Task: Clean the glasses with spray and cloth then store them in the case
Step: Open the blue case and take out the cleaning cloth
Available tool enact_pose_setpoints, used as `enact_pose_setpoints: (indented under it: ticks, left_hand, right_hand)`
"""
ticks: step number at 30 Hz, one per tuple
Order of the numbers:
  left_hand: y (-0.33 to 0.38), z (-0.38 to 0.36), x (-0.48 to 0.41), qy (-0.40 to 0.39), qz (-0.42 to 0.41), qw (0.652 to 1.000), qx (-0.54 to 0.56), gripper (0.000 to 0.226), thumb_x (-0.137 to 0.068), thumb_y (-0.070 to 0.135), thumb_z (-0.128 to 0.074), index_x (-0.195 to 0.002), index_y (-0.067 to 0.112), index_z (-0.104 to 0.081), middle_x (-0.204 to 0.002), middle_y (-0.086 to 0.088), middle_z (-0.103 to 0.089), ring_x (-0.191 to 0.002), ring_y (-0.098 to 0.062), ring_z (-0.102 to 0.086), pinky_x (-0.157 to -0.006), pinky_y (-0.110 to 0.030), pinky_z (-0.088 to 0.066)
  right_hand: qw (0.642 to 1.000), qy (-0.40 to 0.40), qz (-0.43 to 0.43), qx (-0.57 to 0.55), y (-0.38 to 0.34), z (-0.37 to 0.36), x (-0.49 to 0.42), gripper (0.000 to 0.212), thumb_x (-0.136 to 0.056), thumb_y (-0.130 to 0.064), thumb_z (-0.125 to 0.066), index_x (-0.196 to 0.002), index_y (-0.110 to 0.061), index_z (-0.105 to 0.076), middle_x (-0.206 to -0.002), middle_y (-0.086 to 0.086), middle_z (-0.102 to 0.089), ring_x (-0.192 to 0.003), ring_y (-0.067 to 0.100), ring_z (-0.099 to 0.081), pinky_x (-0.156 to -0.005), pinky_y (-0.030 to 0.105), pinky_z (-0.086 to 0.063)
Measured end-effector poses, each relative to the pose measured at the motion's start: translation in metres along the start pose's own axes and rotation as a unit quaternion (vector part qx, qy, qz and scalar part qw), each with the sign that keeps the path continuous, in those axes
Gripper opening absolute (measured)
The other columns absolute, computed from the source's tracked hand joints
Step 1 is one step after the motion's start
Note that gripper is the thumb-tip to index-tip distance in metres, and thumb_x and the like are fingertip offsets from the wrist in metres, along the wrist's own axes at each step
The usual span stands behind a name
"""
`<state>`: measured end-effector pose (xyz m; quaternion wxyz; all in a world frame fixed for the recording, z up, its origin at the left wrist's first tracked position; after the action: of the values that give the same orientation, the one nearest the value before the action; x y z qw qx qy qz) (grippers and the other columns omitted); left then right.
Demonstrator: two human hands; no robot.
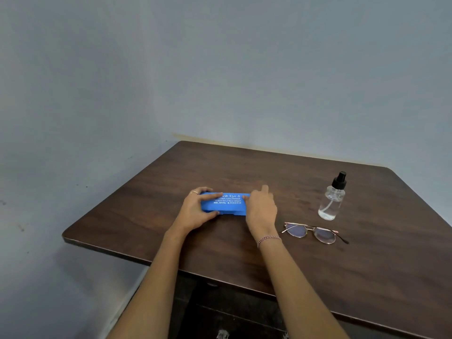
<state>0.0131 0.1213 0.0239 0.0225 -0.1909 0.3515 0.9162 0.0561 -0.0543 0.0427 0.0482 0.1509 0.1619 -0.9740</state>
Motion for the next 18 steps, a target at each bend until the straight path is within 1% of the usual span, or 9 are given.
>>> enact_pose_setpoints:
  ticks: [2,3,5,7,8,9,11,13,18]
  left_hand:
    - [-0.006,0.004,0.002,0.006,0.003,1.000,0.016,0.049,-0.069,0.022,-0.082,-0.114,0.035,-0.067,-0.127,0.001,-0.051,-0.115,-0.010,-0.047,-0.097,-0.021,-0.037]
    - [-0.007,0.006,0.003,0.008,0.003,1.000,0.020,0.049,-0.068,0.023,-0.083,-0.113,0.035,-0.067,-0.127,0.002,-0.051,-0.114,-0.010,-0.047,-0.095,-0.019,-0.037]
    - [-0.008,0.008,0.004,0.014,0.002,1.000,0.023,0.049,-0.067,0.024,-0.083,-0.112,0.035,-0.067,-0.126,0.002,-0.052,-0.111,-0.008,-0.048,-0.092,-0.017,-0.036]
    - [-0.009,0.009,0.004,0.019,0.000,1.000,0.025,0.049,-0.067,0.023,-0.084,-0.111,0.035,-0.068,-0.124,0.002,-0.053,-0.109,-0.006,-0.049,-0.091,-0.015,-0.036]
    - [-0.009,0.009,0.004,0.020,-0.001,0.999,0.028,0.049,-0.066,0.023,-0.084,-0.111,0.035,-0.068,-0.124,0.002,-0.054,-0.109,-0.006,-0.049,-0.091,-0.014,-0.036]
    - [-0.009,0.009,0.004,0.023,-0.001,0.999,0.029,0.050,-0.066,0.022,-0.084,-0.111,0.034,-0.068,-0.123,0.001,-0.054,-0.109,-0.006,-0.050,-0.090,-0.013,-0.035]
    - [-0.009,0.011,0.004,0.031,-0.001,0.999,0.030,0.052,-0.065,0.022,-0.085,-0.113,0.032,-0.067,-0.122,0.000,-0.053,-0.107,-0.004,-0.048,-0.089,-0.012,-0.034]
    - [-0.011,0.013,0.005,0.042,0.005,0.999,0.032,0.057,-0.063,0.022,-0.086,-0.116,0.029,-0.066,-0.121,-0.001,-0.052,-0.108,-0.003,-0.046,-0.091,-0.013,-0.033]
    - [-0.020,0.014,0.005,0.048,0.027,0.997,0.058,0.068,-0.056,0.024,-0.089,-0.119,0.025,-0.061,-0.120,-0.002,-0.057,-0.111,-0.011,-0.052,-0.098,-0.030,-0.045]
  right_hand:
    - [0.995,0.043,0.027,0.080,-0.009,0.003,0.010,0.021,-0.096,-0.023,-0.050,-0.106,-0.011,-0.064,-0.120,0.006,-0.045,-0.110,0.023,-0.044,-0.075,0.030,-0.044]
    - [0.991,0.065,0.046,0.109,-0.013,0.005,0.014,0.021,-0.094,-0.023,-0.052,-0.106,-0.011,-0.064,-0.121,0.005,-0.046,-0.112,0.023,-0.043,-0.077,0.030,-0.042]
    - [0.985,0.082,0.103,0.114,-0.022,0.002,0.018,0.027,-0.094,-0.023,-0.051,-0.116,-0.010,-0.061,-0.130,0.006,-0.045,-0.118,0.025,-0.041,-0.089,0.033,-0.039]
    - [0.981,0.032,0.181,0.060,-0.034,-0.012,0.019,0.041,-0.097,-0.025,-0.045,-0.134,-0.008,-0.045,-0.138,0.008,-0.042,-0.126,0.025,-0.037,-0.108,0.037,-0.026]
    - [0.976,-0.005,0.214,0.025,-0.040,-0.019,0.021,0.047,-0.098,-0.026,-0.043,-0.140,-0.007,-0.037,-0.141,0.009,-0.041,-0.130,0.025,-0.034,-0.112,0.037,-0.018]
    - [0.972,-0.030,0.235,-0.009,-0.044,-0.022,0.024,0.051,-0.097,-0.027,-0.044,-0.143,-0.007,-0.032,-0.144,0.009,-0.039,-0.134,0.024,-0.031,-0.115,0.036,-0.013]
    - [0.966,-0.046,0.250,-0.039,-0.047,-0.024,0.027,0.058,-0.095,-0.030,-0.049,-0.144,-0.007,-0.029,-0.148,0.009,-0.035,-0.138,0.023,-0.026,-0.116,0.035,-0.008]
    - [0.965,-0.054,0.255,-0.021,-0.047,-0.026,0.028,0.064,-0.093,-0.031,-0.053,-0.145,-0.006,-0.025,-0.150,0.009,-0.031,-0.140,0.022,-0.023,-0.116,0.033,-0.005]
    - [0.956,-0.057,0.280,0.066,-0.057,-0.032,0.032,0.060,-0.097,-0.022,-0.044,-0.147,-0.003,-0.015,-0.152,0.018,-0.022,-0.141,0.030,-0.018,-0.117,0.035,-0.008]
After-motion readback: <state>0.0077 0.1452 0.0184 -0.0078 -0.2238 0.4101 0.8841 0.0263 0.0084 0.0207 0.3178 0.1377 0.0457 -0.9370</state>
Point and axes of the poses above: each hand's wrist, its own x-axis away from the middle knuckle, its own z-axis out of the back of the hand, y = z × x, the point moved 9 cm from there along -x, towards the middle knuckle
